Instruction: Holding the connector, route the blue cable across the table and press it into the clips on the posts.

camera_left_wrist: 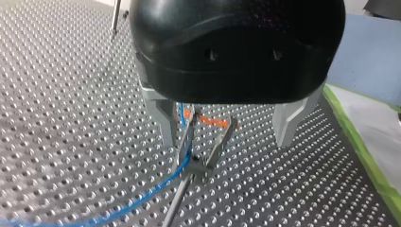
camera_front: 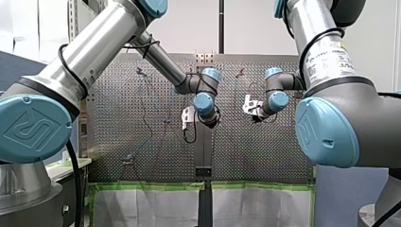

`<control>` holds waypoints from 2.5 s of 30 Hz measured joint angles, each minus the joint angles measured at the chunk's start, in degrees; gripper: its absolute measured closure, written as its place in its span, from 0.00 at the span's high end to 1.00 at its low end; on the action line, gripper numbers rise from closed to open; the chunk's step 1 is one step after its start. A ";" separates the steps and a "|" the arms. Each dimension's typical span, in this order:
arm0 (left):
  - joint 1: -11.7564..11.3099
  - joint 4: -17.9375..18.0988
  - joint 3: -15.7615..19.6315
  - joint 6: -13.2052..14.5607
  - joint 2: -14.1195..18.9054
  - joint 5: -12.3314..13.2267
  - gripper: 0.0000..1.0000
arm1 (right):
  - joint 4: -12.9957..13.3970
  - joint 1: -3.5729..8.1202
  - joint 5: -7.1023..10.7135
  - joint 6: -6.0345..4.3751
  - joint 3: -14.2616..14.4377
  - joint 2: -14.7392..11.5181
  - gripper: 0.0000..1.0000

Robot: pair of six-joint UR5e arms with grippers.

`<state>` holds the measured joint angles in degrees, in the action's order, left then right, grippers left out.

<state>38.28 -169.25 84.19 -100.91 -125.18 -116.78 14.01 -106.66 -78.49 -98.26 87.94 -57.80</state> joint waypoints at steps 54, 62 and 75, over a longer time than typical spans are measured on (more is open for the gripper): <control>8.13 1.39 -19.43 -6.55 -12.89 -6.60 1.00 | -2.50 1.94 -0.03 0.77 0.01 -0.05 0.00; 7.76 2.02 -22.67 -6.55 -14.12 -6.63 1.00 | -2.49 1.93 0.00 0.77 0.01 -0.04 0.00; 6.08 2.42 -25.90 -7.21 -19.69 -5.71 1.00 | -2.49 1.94 0.00 0.77 0.01 -0.07 0.00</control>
<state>44.36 -166.83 58.29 -108.12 -144.88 -122.48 11.52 -104.72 -78.49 -97.49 87.95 -57.87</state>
